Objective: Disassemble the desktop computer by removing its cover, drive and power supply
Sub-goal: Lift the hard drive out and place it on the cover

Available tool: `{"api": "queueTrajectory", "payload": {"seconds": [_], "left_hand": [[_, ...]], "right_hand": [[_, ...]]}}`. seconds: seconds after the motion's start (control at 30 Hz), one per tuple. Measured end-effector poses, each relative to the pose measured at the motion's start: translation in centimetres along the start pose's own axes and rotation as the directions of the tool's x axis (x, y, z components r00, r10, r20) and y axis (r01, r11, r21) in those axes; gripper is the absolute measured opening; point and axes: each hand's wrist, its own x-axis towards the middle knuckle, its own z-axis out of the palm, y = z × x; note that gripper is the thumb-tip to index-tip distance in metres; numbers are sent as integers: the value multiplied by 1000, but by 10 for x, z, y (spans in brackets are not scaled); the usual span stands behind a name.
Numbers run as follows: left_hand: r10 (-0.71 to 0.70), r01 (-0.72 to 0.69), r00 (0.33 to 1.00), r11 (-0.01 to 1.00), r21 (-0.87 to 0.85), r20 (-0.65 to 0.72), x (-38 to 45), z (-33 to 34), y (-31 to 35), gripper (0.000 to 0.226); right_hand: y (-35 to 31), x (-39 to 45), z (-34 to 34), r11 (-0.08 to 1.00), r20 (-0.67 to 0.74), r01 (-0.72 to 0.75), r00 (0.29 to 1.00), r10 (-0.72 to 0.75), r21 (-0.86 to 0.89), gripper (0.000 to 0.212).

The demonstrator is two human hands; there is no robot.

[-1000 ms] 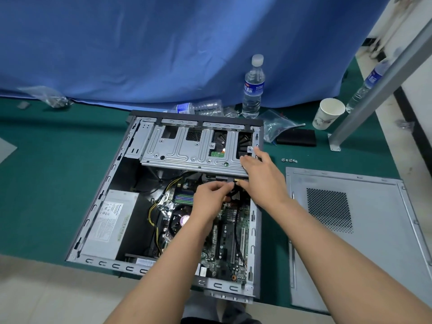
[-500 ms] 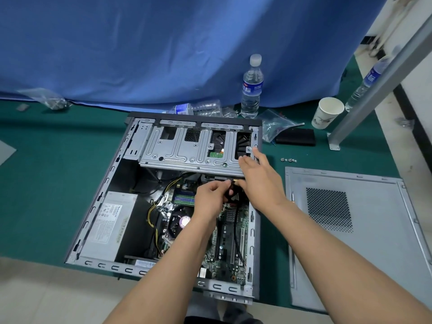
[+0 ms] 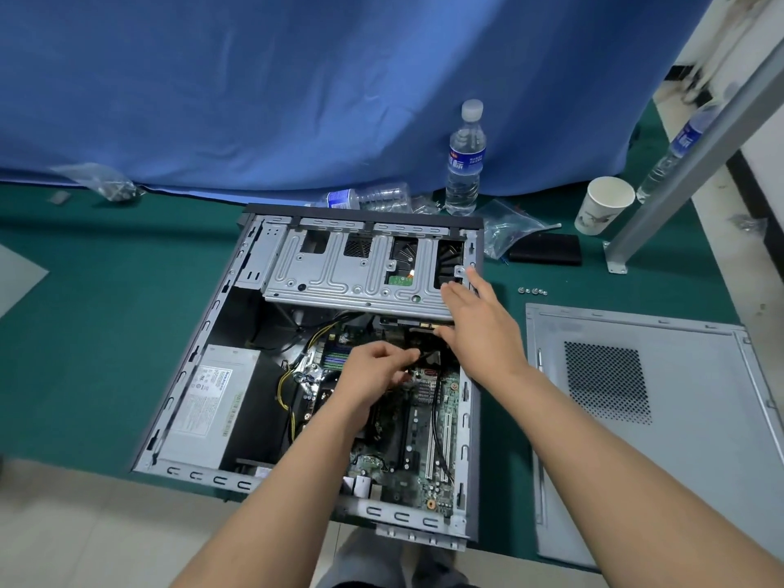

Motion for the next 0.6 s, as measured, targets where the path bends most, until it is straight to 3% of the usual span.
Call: {"api": "queueTrajectory", "payload": {"seconds": [0.1, 0.13, 0.23, 0.33, 0.43, 0.6], "left_hand": [[41, -40, 999, 993, 114, -4, 1, 5, -7, 12], [47, -47, 999, 996, 82, 9, 2, 5, -6, 15], [13, 8, 996, 971, -239, 90, 6, 7, 3, 13], [-58, 139, 985, 818, -559, 160, 11, 12, 12, 22], [-83, 171, 983, 741, -649, 163, 14, 21, 16, 23], [-65, 112, 994, 698, -707, 94, 19, 33, 16, 19]], "right_hand": [[3, -2, 2, 997, -22, 25, 999, -24, 66, 59], [4, -3, 3, 994, -34, 30, 999, -27, 107, 61], [5, -10, 6, 950, -104, 5, 994, 29, 311, 66], [1, -16, 10, 830, -85, -116, 978, 192, 546, 70], [-4, -16, 16, 750, -33, -214, 953, 300, 625, 66], [-7, -19, 21, 768, -104, -152, 956, 273, 622, 51]]}}
